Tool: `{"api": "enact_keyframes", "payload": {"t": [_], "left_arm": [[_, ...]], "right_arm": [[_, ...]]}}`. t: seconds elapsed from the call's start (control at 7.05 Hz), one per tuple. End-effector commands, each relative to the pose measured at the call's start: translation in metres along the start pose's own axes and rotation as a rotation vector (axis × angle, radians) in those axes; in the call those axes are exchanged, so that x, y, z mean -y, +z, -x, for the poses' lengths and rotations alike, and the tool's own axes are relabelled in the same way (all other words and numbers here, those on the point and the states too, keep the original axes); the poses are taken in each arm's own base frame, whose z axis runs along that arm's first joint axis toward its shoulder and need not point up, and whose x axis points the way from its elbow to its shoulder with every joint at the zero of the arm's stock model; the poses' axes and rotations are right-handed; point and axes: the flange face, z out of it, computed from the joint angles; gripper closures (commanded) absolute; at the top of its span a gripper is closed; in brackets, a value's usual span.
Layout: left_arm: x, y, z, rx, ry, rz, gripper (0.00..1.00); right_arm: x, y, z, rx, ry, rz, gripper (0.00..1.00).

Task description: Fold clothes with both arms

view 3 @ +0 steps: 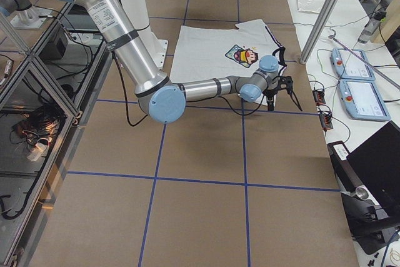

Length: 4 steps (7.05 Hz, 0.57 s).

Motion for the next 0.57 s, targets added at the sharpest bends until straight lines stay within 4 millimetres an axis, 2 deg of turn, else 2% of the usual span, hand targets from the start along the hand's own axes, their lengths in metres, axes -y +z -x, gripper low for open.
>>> {"api": "enact_keyframes", "payload": {"t": [0.0, 0.14, 0.28, 0.43], "left_arm": [[0.000, 0.000, 0.000, 0.001, -0.002, 0.001, 0.00], [0.000, 0.000, 0.000, 0.000, -0.024, 0.000, 0.00], [0.001, -0.001, -0.001, 0.000, -0.051, -0.003, 0.00], [0.001, -0.002, -0.002, 0.000, -0.050, -0.004, 0.00]], "right_arm": [[-0.003, 0.021, -0.005, 0.001, 0.052, -0.035, 0.12], [0.012, 0.020, 0.019, -0.011, 0.042, -0.088, 0.13], [0.017, 0.036, 0.026, -0.058, 0.044, -0.127, 0.15], [0.017, 0.039, 0.024, -0.064, 0.048, -0.122, 0.24]]}}
